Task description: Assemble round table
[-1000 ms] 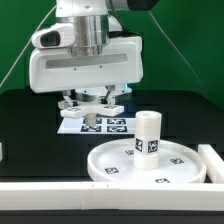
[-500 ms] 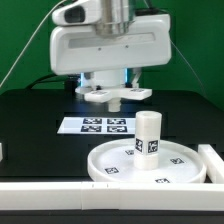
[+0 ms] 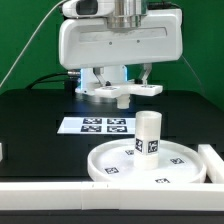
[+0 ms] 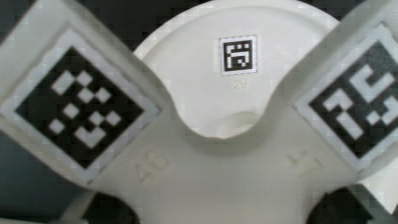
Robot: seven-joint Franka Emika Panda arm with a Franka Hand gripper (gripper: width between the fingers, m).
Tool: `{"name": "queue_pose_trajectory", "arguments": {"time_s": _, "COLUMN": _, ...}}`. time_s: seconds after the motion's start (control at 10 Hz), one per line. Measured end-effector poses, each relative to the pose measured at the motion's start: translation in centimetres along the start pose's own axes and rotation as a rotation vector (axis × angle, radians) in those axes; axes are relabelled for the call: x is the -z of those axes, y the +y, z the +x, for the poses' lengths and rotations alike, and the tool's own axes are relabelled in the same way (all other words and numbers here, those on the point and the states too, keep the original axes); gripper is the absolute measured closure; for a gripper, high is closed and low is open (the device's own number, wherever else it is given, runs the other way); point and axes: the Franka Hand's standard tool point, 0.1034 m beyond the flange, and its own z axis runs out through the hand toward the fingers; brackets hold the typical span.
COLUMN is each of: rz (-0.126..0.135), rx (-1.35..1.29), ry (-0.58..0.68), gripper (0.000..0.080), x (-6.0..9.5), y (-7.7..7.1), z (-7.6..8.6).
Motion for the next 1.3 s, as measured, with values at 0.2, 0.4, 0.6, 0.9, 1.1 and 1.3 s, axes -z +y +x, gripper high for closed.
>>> {"name": "queue_pose_trajectory", "arguments": {"time_s": 0.2, "rz": -0.034, "rx": 0.077, "ry": -0.030, "gripper": 0.0344, "x": 1.6, "y": -1.1, "z": 2.6}}
{"name": "queue_pose_trajectory", "arguments": {"time_s": 0.4, "rz": -0.034, "rx": 0.086, "ry": -0.035, "gripper": 0.0344, "x": 1.5, "y": -1.3, "z": 4.0}}
{"name": "queue_pose_trajectory", "arguments": {"time_s": 0.6, "rz": -0.034, "rx": 0.086, "ry": -0.038, "gripper": 0.0344, "x": 1.4, "y": -1.3, "z": 3.9}}
{"name": "queue_pose_trajectory", "arguments": {"time_s": 0.9, "rz": -0.046, "rx": 0.131, "ry": -0.047, "gripper": 0.0344, "x": 1.1, "y": -2.2, "z": 5.1}}
{"name": "queue_pose_trajectory", "arguments": {"time_s": 1.1, "rz": -0.045, "rx": 0.146, "ry": -0.055, "gripper": 0.0344, "x": 0.5, "y": -2.3, "z": 5.1}}
{"name": "queue_pose_trajectory", "arguments": {"time_s": 1.3, "rz": -0.044, "rx": 0.144, "ry": -0.066, "gripper": 0.0344, "x": -0.2, "y": -2.5, "z": 4.9}}
